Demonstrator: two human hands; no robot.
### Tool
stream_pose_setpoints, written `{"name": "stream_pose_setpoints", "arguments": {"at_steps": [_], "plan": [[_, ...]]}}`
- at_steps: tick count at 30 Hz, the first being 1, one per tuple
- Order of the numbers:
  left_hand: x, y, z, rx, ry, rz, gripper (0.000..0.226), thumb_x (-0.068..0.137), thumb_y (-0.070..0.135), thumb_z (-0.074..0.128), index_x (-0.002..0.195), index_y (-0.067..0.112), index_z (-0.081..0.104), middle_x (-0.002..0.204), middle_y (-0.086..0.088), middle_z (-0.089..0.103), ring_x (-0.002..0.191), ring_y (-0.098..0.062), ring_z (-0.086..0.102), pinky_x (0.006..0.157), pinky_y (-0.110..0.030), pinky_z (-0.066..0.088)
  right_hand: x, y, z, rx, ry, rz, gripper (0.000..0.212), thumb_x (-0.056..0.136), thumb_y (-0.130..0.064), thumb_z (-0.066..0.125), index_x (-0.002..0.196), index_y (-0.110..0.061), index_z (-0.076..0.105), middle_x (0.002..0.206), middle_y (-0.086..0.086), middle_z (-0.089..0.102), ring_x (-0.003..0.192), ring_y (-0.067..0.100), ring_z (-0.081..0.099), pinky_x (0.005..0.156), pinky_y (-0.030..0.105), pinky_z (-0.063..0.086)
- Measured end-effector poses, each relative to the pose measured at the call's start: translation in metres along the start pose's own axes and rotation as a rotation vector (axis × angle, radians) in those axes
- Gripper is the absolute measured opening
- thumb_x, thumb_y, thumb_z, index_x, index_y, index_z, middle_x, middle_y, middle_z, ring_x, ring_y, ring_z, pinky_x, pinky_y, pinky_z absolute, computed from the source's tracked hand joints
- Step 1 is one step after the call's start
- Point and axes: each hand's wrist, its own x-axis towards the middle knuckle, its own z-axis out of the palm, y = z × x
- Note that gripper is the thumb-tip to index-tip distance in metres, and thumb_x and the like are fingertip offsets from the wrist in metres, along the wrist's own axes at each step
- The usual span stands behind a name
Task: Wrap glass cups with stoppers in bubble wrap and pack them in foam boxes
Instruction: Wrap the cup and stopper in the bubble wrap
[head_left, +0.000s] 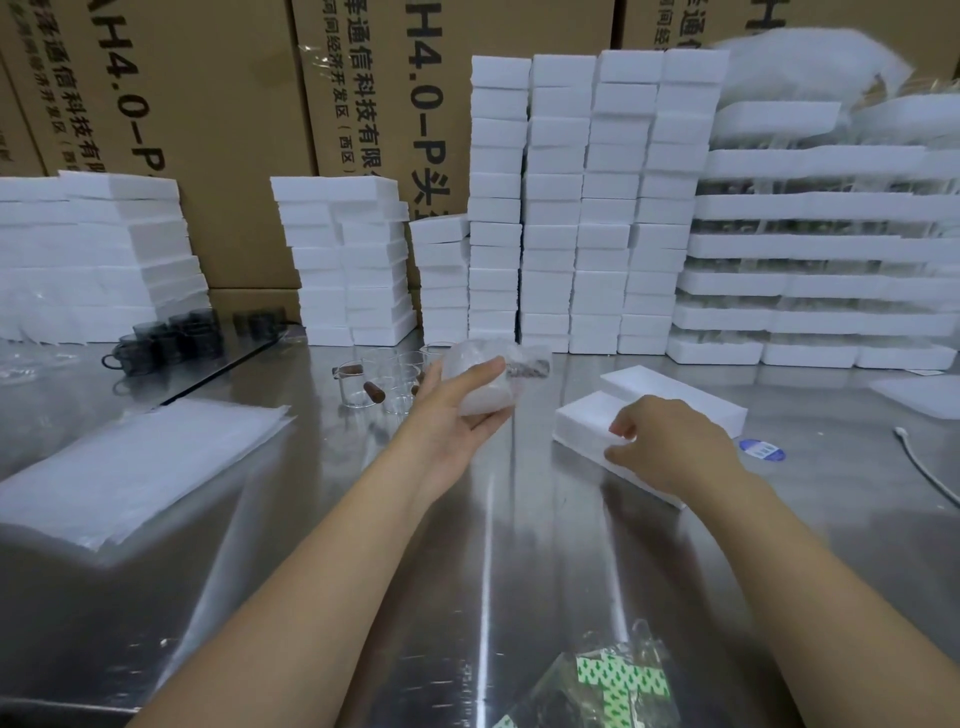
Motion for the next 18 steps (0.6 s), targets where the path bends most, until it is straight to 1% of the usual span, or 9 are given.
{"name": "stream_pose_setpoints", "arguments": {"at_steps": [3, 5, 7, 10, 13, 14, 15, 17, 18], "plan": [[-0.002, 0.005, -0.001, -0.126, 0.049, -0.046, 0.062, 0.069, 0.016, 0.097, 0.124, 0.015, 0.07, 0.118, -0.011, 0.079, 0.091, -0.022, 0.079, 0.079, -0.033, 0.063, -0.002, -0.008, -0.003, 0.055, -0.04, -0.125, 0.025, 0.088, -0.029, 0.068, 0.111, -0.036, 0.076, 0.113, -0.013, 0.073, 0.102, 0.014, 0.065, 0.089, 0.036, 0.056], [-0.002, 0.008, -0.002, 0.036, 0.056, -0.007, 0.052, 0.071, 0.03, 0.092, 0.119, 0.023, 0.073, 0.103, 0.0, 0.079, 0.083, -0.013, 0.068, 0.071, -0.026, 0.049, -0.004, -0.013, -0.001, 0.134, -0.066, -0.211, 0.026, 0.086, -0.025, 0.067, 0.107, -0.036, 0.079, 0.109, -0.017, 0.073, 0.1, 0.009, 0.064, 0.087, 0.033, 0.055], [-0.004, 0.007, -0.001, 0.232, 0.025, 0.08, 0.058, 0.072, 0.032, 0.094, 0.125, 0.027, 0.072, 0.109, 0.004, 0.079, 0.09, -0.012, 0.066, 0.071, -0.025, 0.042, -0.005, -0.017, 0.003, 0.214, -0.094, -0.275, 0.026, 0.085, -0.026, 0.069, 0.106, -0.039, 0.079, 0.103, -0.026, 0.069, 0.098, 0.0, 0.059, 0.085, 0.027, 0.049], [-0.004, -0.002, 0.001, 0.502, 0.027, 0.218, 0.064, 0.073, 0.025, 0.1, 0.128, 0.031, 0.068, 0.13, -0.001, 0.074, 0.116, -0.017, 0.07, 0.087, -0.024, 0.052, -0.004, -0.019, 0.008, 0.278, -0.102, -0.336, 0.02, 0.084, -0.035, 0.072, 0.1, -0.045, 0.076, 0.09, -0.038, 0.062, 0.088, -0.012, 0.057, 0.076, 0.023, 0.045], [-0.002, -0.014, -0.001, 0.705, 0.008, 0.309, 0.069, 0.073, 0.021, 0.101, 0.128, 0.039, 0.064, 0.134, 0.001, 0.07, 0.124, -0.02, 0.067, 0.098, -0.03, 0.056, -0.005, -0.021, 0.007, 0.373, -0.076, -0.354, 0.006, 0.085, -0.045, 0.072, 0.09, -0.044, 0.075, 0.095, -0.031, 0.065, 0.084, -0.005, 0.063, 0.074, 0.026, 0.053], [-0.002, -0.015, -0.002, 0.744, -0.002, 0.317, 0.072, 0.073, 0.02, 0.101, 0.131, 0.04, 0.063, 0.136, 0.005, 0.068, 0.125, -0.016, 0.065, 0.101, -0.027, 0.055, -0.006, -0.022, 0.005, 0.4, -0.057, -0.344, 0.004, 0.085, -0.045, 0.07, 0.086, -0.043, 0.073, 0.095, -0.024, 0.067, 0.081, 0.001, 0.065, 0.072, 0.028, 0.055], [-0.001, -0.016, -0.003, 0.767, -0.012, 0.322, 0.076, 0.073, 0.02, 0.101, 0.135, 0.039, 0.062, 0.136, 0.01, 0.066, 0.124, -0.007, 0.064, 0.099, -0.019, 0.054, -0.007, -0.022, 0.003, 0.414, -0.032, -0.336, 0.007, 0.085, -0.044, 0.066, 0.083, -0.041, 0.072, 0.091, -0.02, 0.068, 0.077, 0.004, 0.065, 0.069, 0.029, 0.056], [-0.001, -0.016, -0.004, 0.798, -0.032, 0.333, 0.08, 0.074, 0.018, 0.099, 0.143, 0.031, 0.062, 0.129, 0.023, 0.062, 0.11, 0.017, 0.063, 0.084, -0.001, 0.048, -0.007, -0.023, 0.0, 0.403, 0.02, -0.325, 0.011, 0.086, -0.041, 0.061, 0.081, -0.038, 0.07, 0.084, -0.024, 0.068, 0.071, 0.004, 0.063, 0.06, 0.027, 0.049], [0.0, -0.016, -0.004, 0.813, -0.039, 0.333, 0.079, 0.075, 0.018, 0.099, 0.145, 0.028, 0.062, 0.126, 0.028, 0.06, 0.102, 0.025, 0.061, 0.079, 0.002, 0.045, -0.007, -0.022, -0.002, 0.375, 0.037, -0.316, 0.011, 0.087, -0.041, 0.06, 0.082, -0.037, 0.069, 0.083, -0.027, 0.067, 0.069, 0.003, 0.062, 0.059, 0.026, 0.045]]}}
